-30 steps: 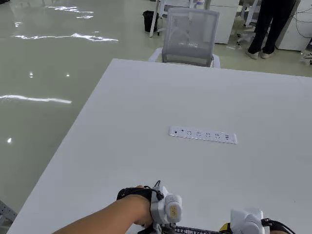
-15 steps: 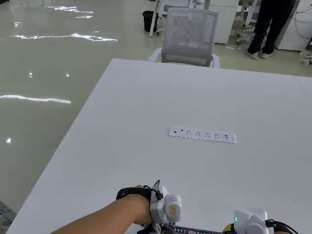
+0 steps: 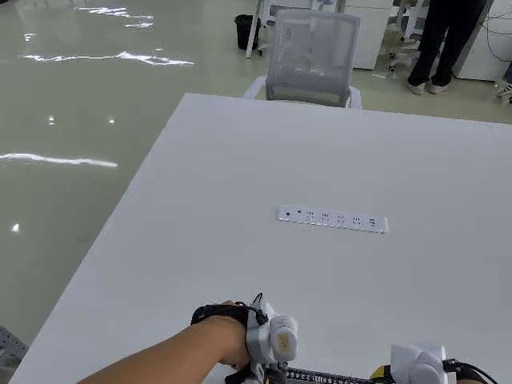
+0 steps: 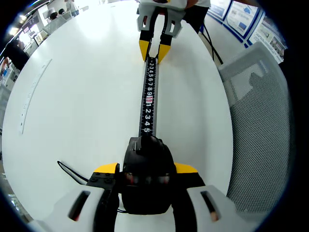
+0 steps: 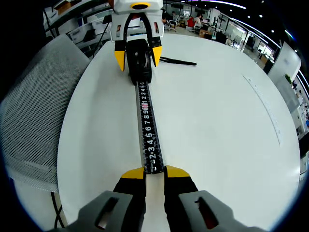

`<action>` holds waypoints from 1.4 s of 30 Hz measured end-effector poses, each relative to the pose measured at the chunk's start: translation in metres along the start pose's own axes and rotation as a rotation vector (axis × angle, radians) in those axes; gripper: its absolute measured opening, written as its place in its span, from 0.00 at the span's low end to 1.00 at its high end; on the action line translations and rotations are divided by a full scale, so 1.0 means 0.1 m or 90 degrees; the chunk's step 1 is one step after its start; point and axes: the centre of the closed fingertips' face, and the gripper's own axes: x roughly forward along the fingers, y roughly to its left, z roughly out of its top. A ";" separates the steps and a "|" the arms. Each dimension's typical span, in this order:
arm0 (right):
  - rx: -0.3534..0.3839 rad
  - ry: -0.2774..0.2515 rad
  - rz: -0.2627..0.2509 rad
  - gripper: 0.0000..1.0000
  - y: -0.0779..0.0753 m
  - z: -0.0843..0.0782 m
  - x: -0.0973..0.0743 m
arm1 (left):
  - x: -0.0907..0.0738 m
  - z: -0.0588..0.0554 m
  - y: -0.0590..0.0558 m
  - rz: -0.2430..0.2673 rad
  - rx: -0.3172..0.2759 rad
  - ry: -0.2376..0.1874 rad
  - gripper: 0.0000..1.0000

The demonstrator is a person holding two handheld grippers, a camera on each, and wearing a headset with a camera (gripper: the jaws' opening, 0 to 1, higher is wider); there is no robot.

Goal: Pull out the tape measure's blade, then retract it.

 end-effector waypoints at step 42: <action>0.005 0.014 -0.008 0.12 -0.03 -0.19 -0.10 | 0.00 0.00 0.01 0.001 -0.003 0.001 0.39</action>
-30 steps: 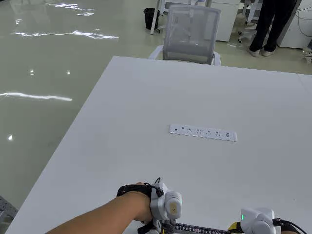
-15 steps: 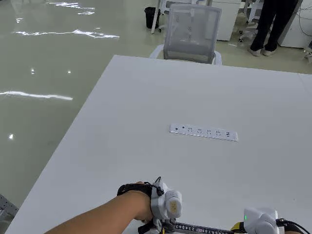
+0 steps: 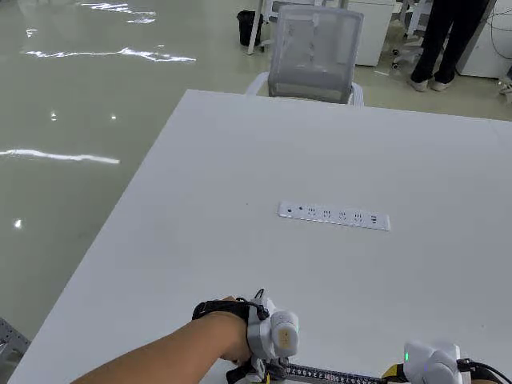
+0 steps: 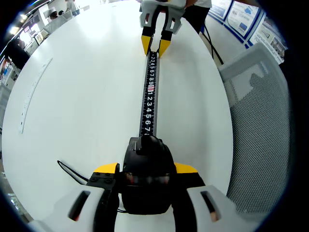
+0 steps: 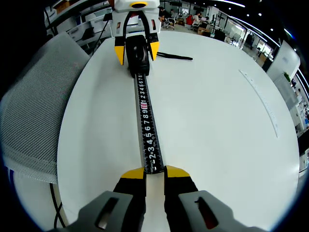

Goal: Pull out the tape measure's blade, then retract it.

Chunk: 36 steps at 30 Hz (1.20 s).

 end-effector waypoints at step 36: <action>0.012 0.018 -0.010 0.12 -0.04 -0.22 -0.11 | -0.01 -0.01 0.00 0.002 -0.002 -0.002 0.39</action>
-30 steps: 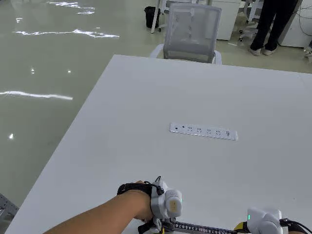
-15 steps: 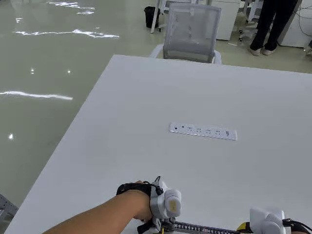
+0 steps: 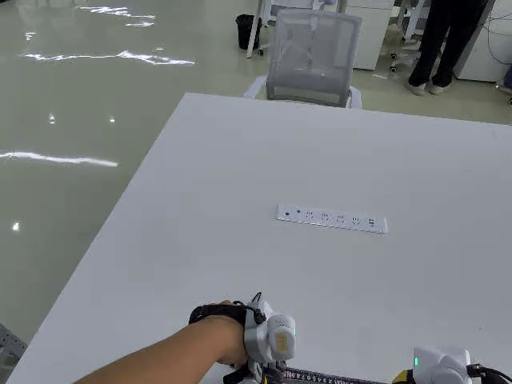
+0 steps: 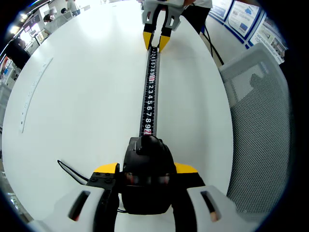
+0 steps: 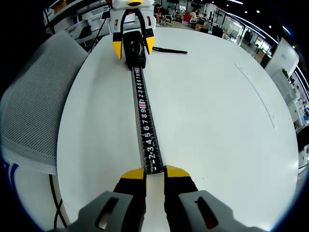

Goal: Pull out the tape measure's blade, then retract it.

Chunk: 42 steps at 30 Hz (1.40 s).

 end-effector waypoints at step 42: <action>0.005 0.017 -0.010 0.12 -0.05 -0.20 -0.11 | 0.00 0.00 -0.01 -0.001 -0.002 -0.002 0.39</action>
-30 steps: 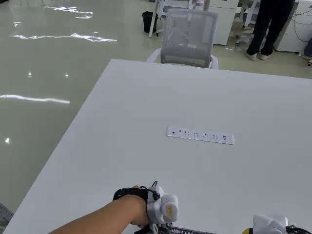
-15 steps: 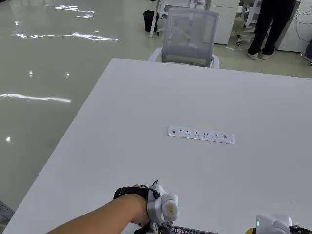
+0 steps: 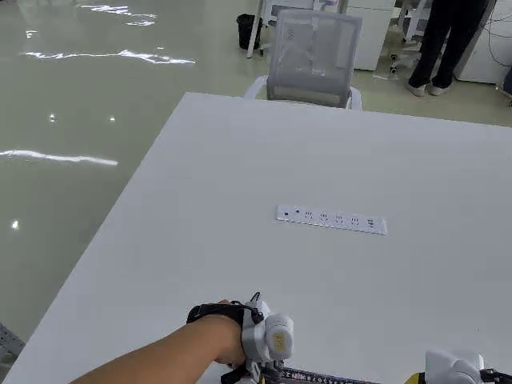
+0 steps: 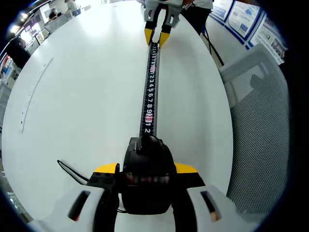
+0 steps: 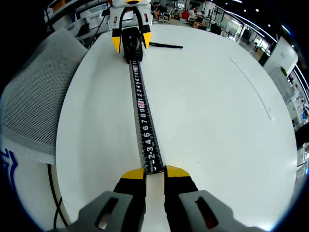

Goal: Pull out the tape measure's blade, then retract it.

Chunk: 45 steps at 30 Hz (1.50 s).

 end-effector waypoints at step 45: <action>0.056 -0.024 -0.022 0.14 0.01 -0.08 -0.02 | 0.00 0.00 0.01 -0.002 0.000 -0.001 0.39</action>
